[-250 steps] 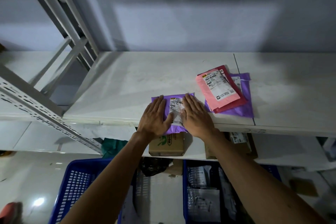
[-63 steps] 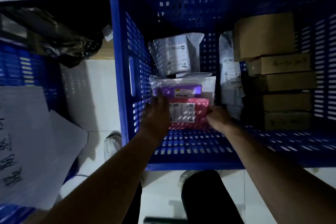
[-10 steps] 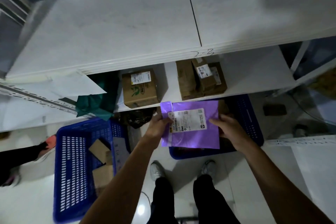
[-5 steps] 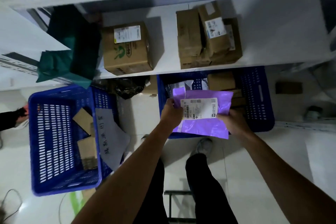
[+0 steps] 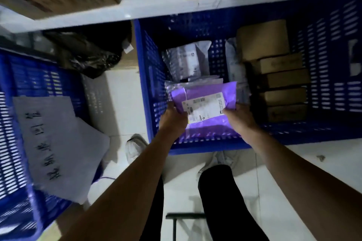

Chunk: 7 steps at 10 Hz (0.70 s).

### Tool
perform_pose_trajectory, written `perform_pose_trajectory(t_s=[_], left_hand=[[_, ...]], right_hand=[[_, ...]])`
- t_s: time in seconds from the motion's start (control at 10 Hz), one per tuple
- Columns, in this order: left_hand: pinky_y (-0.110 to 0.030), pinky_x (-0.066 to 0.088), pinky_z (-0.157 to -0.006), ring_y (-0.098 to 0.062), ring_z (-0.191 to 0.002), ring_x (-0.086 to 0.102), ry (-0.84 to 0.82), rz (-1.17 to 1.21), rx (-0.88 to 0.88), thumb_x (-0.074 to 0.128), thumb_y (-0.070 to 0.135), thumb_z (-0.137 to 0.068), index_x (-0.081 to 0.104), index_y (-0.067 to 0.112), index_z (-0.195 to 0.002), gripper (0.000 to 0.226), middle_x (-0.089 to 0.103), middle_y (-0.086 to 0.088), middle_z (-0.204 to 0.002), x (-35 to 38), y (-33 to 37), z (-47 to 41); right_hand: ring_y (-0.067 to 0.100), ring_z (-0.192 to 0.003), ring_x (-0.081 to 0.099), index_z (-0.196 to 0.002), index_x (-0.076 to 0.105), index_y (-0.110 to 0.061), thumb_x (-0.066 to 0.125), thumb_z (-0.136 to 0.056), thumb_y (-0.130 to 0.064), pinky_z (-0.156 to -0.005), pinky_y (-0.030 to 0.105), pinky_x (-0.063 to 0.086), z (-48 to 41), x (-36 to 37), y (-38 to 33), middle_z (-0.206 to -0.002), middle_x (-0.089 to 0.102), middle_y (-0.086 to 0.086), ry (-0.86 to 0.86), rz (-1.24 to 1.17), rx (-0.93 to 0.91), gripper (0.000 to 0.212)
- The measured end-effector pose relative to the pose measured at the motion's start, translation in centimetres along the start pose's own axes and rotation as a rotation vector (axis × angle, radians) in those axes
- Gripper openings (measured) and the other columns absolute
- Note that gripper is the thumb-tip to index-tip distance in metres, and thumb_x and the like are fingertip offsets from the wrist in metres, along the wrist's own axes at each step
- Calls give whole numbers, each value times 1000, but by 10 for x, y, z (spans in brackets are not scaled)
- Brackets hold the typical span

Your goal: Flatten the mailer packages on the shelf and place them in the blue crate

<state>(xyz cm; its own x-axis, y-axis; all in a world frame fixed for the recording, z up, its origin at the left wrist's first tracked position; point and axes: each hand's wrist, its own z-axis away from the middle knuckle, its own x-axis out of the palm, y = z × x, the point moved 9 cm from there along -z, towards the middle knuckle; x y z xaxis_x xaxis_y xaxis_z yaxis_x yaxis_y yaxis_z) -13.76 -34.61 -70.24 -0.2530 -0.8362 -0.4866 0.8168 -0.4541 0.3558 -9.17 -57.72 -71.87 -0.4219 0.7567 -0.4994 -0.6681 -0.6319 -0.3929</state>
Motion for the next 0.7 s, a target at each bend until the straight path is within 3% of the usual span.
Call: perform_pose_trajectory(t_s=[0.1, 0.2, 0.3, 0.4, 0.5, 0.6, 0.7], left_hand=[[-44, 54, -90, -39, -107, 66, 0, 30, -49, 56, 28, -91, 47, 13, -135, 47, 68, -14, -123, 24, -18, -39], [-46, 53, -93, -40, -111, 64, 26, 62, -96, 54, 19, -94, 41, 9, -131, 41, 64, -18, -126, 34, -30, -64], [-48, 47, -102, -41, -124, 56, 68, 48, -103, 58, 26, -89, 35, 8, -141, 60, 57, -18, -137, 40, -42, -88], [-47, 39, -110, -41, -137, 42, 75, -111, -109, 50, 24, -99, 25, 2, -153, 63, 40, -21, -152, 41, -49, -106], [-49, 39, -108, -42, -138, 41, 81, -275, -82, 40, 17, -105, 10, 2, -157, 62, 33, -22, -155, 41, -45, -108], [-45, 46, -98, -40, -127, 52, 116, -333, -60, 35, 15, -106, 24, 3, -152, 49, 47, -21, -142, 36, -43, -103], [-43, 45, -101, -38, -129, 50, 78, -440, -64, 34, 19, -105, 31, 0, -150, 48, 44, -21, -144, 38, -43, -95]], right_hand=[[26, -64, 53, -60, 52, -12, 61, -89, -12, -61, 36, 40, -45, 33, 22, -67, 57, 16, -25, 27, 25, 30], [25, -64, 55, -70, 59, -11, 61, -94, -19, -61, 35, 42, -73, 56, 34, -77, 61, 17, -66, 62, 49, 24], [17, -55, 50, -62, 54, -14, 59, -97, -19, -54, 30, 34, -91, 76, 33, -66, 58, 6, -107, 104, 23, 35], [17, -57, 52, -63, 56, -15, 55, -100, -23, -54, 30, 34, -104, 93, 29, -68, 59, 6, -155, 166, -8, 38], [29, -80, 66, -84, 69, -13, 52, -101, -42, -63, 29, 41, -109, 99, 32, -90, 69, 12, -194, 289, -49, 38], [33, -98, 68, -100, 73, -7, 52, -100, -45, -74, 33, 46, -104, 94, 35, -108, 71, 19, -192, 387, -53, 43], [31, -99, 69, -106, 72, -8, 52, -100, -41, -74, 30, 46, -93, 85, 42, -109, 71, 19, -191, 424, -15, 40]])
